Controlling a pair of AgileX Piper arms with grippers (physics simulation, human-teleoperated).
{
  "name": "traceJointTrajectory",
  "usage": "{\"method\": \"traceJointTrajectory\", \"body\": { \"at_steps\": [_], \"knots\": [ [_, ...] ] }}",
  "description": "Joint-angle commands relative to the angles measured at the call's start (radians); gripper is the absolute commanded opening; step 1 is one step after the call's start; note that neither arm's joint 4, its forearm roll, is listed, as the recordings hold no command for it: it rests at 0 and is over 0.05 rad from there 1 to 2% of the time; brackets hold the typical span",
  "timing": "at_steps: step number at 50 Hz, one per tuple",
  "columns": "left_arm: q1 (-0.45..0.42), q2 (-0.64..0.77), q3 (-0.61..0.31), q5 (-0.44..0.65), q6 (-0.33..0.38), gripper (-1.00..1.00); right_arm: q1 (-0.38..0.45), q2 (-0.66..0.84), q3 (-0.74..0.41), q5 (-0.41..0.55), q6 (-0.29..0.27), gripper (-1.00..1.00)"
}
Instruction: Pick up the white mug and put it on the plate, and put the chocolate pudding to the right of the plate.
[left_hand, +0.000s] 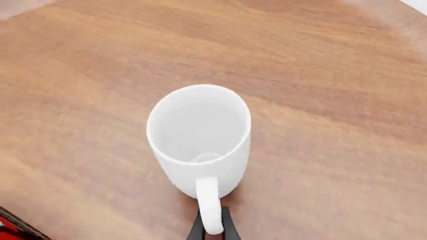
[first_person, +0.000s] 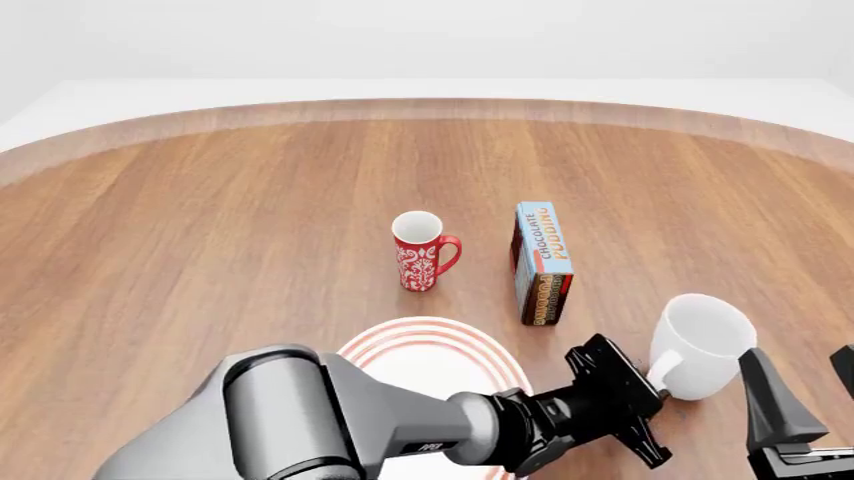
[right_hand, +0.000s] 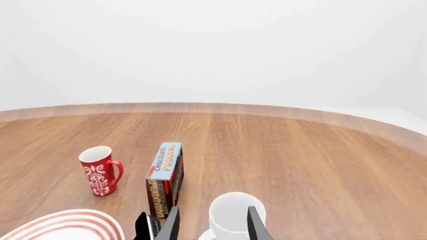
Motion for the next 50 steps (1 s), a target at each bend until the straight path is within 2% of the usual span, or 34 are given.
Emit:
{"method": "traceJointTrajectory", "body": {
  "at_steps": [1,11,20,44,50],
  "knots": [
    [0.001,-0.009,0.009,-0.010,0.008,-1.00,0.001,-0.001,-0.001,0.001,0.001,1.00],
    [0.018,-0.040,0.039,-0.021,0.026,-1.00,0.004,0.000,0.000,0.001,0.000,1.00],
    [0.019,-0.091,0.090,-0.035,0.086,-1.00,0.003,0.000,0.000,0.001,0.000,1.00],
    [0.040,-0.212,0.249,-0.108,0.087,-1.00,0.006,0.001,0.004,-0.001,-0.002,1.00],
    [0.038,-0.266,0.313,-0.131,0.086,-1.00,0.005,0.001,0.004,-0.001,-0.002,1.00]
  ]
}}
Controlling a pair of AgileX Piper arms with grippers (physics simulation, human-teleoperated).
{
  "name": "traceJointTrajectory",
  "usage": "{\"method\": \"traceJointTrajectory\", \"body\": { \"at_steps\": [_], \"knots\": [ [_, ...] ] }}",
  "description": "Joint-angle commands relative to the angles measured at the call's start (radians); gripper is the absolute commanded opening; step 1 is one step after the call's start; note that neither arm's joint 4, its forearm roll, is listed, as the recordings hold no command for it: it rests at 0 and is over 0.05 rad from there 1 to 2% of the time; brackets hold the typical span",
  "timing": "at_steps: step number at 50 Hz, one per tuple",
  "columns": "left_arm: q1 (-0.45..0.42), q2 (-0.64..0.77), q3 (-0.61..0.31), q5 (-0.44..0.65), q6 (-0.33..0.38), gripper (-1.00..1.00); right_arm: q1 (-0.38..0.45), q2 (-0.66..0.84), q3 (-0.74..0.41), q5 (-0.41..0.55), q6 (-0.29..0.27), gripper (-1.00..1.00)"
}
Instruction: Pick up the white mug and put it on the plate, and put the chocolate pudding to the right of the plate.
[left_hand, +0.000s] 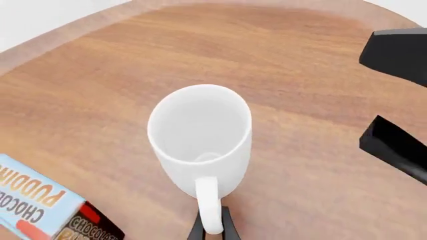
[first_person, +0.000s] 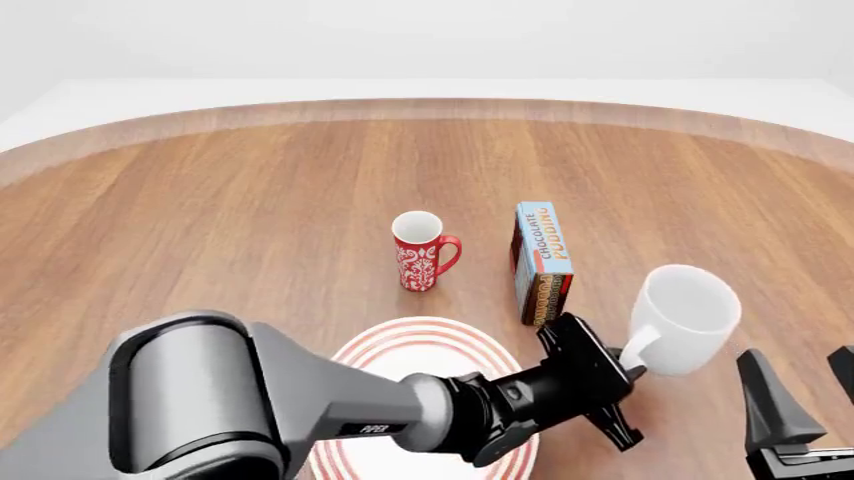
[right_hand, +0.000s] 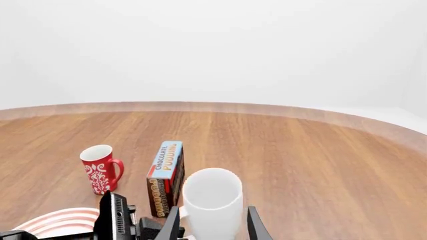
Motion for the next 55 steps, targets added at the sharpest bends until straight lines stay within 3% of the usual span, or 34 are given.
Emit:
{"method": "traceJointTrajectory", "body": {
  "at_steps": [1,22,55],
  "knots": [
    [0.003,-0.081,0.090,-0.038,0.009,-1.00,0.001,0.000,0.001,-0.001,-0.001,1.00],
    [-0.021,-0.296,0.314,-0.107,0.028,-1.00,0.000,-0.002,-0.008,0.006,0.000,1.00],
    [-0.005,-0.574,0.586,-0.134,0.070,-1.00,0.003,-0.002,-0.012,0.007,0.001,1.00]
  ]
}}
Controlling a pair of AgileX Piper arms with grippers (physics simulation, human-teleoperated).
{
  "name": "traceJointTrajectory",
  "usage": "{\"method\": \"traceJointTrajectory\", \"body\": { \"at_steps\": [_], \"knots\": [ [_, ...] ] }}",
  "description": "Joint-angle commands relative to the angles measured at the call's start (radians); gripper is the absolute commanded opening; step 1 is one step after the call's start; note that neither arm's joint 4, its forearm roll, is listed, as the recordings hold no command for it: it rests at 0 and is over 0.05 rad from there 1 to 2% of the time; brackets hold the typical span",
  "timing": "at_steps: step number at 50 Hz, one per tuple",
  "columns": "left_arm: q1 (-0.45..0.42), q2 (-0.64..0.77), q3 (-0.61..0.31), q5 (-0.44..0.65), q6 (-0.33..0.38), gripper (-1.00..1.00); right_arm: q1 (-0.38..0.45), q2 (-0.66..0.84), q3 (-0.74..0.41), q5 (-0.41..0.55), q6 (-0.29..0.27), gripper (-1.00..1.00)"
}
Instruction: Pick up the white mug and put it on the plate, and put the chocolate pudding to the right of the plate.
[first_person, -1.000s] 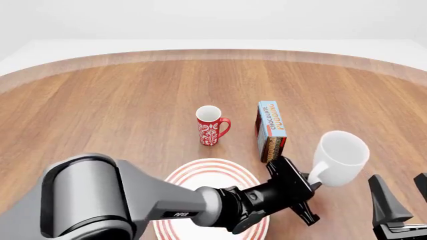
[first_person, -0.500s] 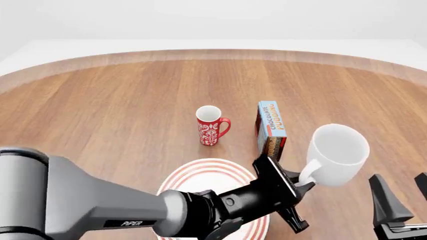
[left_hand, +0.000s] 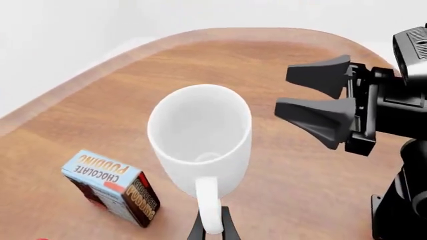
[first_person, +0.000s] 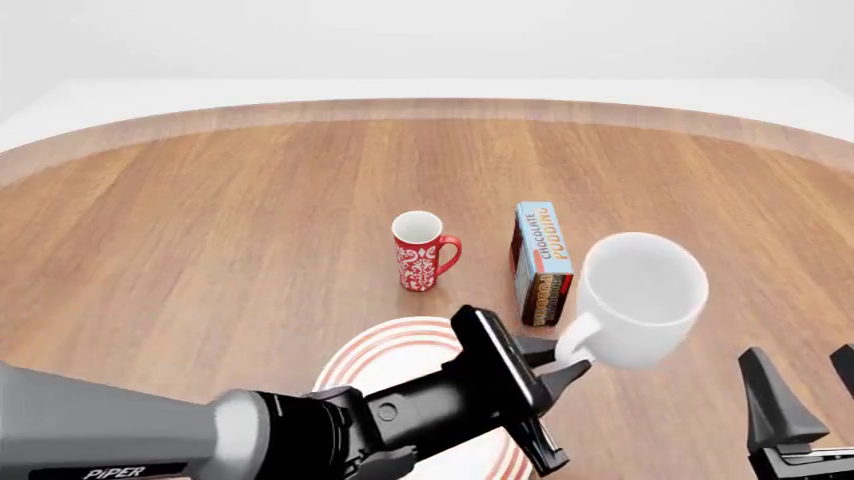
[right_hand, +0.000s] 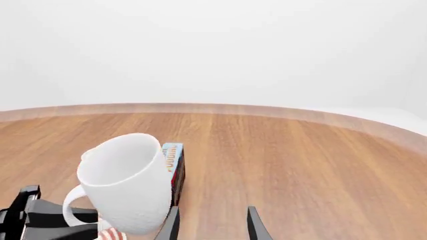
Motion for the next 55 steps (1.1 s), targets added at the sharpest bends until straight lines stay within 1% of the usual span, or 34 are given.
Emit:
{"method": "traceJointTrajectory", "body": {
  "at_steps": [1,4,9,14,19,26,33,47,55],
  "knots": [
    [0.001,-0.093,0.089,-0.011,0.016,-1.00,0.000,0.000,-0.001,0.000,0.001,1.00],
    [0.003,-0.111,0.104,-0.011,0.016,-1.00,-0.001,0.000,-0.002,0.000,0.002,1.00],
    [0.011,-0.167,0.168,-0.012,0.020,-1.00,0.000,0.000,0.001,-0.001,0.001,1.00],
    [0.027,-0.217,0.202,-0.003,0.026,-1.00,0.002,0.000,0.002,-0.001,-0.001,1.00],
    [0.046,-0.264,0.223,0.006,0.027,-1.00,0.000,0.000,-0.002,0.001,-0.001,1.00],
    [0.051,-0.295,0.259,-0.005,0.023,-1.00,0.000,0.002,-0.008,0.002,-0.002,1.00],
    [0.070,-0.363,0.298,0.006,0.020,-1.00,0.000,0.002,-0.009,0.003,-0.001,1.00],
    [0.094,-0.437,0.365,0.015,0.010,-1.00,0.001,0.000,-0.007,0.003,-0.002,1.00],
    [0.124,-0.478,0.393,0.017,0.003,-1.00,0.002,0.001,-0.010,0.003,-0.002,1.00]
  ]
}}
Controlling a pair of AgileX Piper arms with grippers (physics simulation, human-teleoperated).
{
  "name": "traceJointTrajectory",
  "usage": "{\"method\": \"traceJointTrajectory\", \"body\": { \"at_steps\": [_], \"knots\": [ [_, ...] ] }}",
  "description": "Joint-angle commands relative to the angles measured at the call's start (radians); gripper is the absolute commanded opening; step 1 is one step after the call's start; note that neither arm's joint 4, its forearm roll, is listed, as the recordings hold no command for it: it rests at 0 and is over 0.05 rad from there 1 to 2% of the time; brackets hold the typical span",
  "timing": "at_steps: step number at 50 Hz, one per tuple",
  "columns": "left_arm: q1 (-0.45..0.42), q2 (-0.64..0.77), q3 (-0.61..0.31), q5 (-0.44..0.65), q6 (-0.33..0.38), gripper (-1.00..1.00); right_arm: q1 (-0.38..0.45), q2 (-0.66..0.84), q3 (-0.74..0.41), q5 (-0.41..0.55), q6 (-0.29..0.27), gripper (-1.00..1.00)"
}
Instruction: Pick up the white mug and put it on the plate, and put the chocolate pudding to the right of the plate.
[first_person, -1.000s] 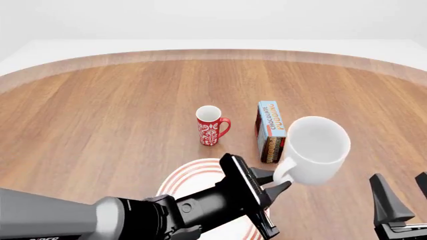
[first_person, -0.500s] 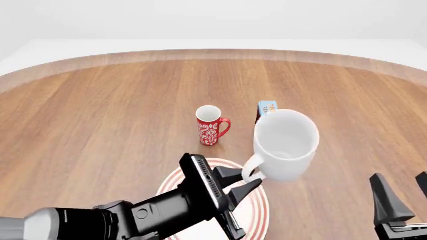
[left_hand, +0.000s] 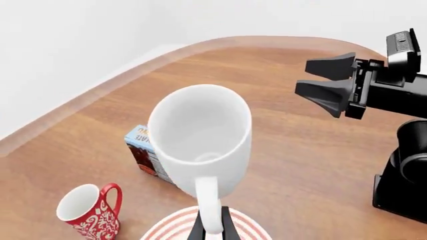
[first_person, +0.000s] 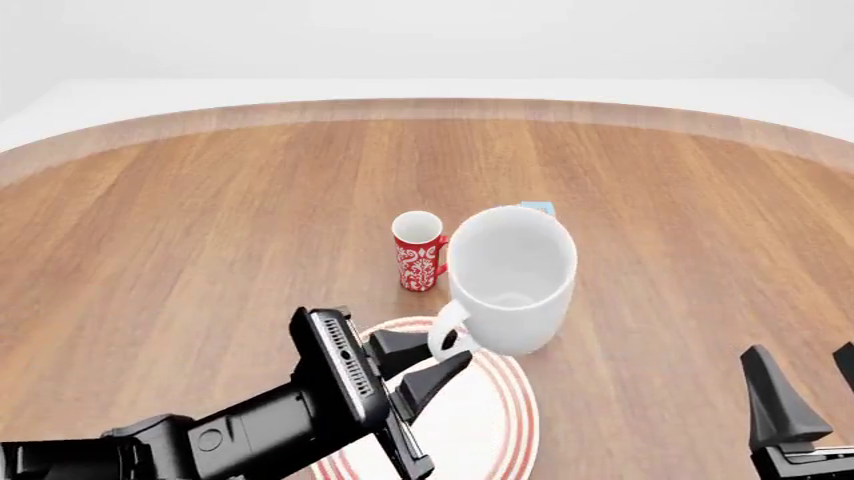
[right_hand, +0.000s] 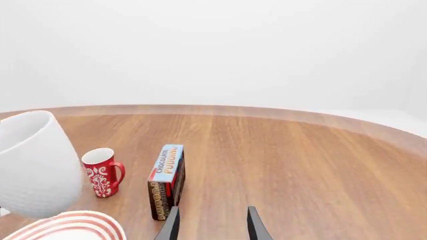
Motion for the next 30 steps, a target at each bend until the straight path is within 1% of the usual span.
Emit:
{"method": "traceJointTrajectory", "body": {
  "at_steps": [1,30],
  "knots": [
    [0.033,-0.067,0.048,0.003,-0.005,-1.00,0.001,0.000,-0.002,0.001,0.000,1.00],
    [0.126,-0.169,0.200,-0.014,-0.063,-1.00,0.002,0.000,-0.006,0.001,0.000,1.00]
  ]
}}
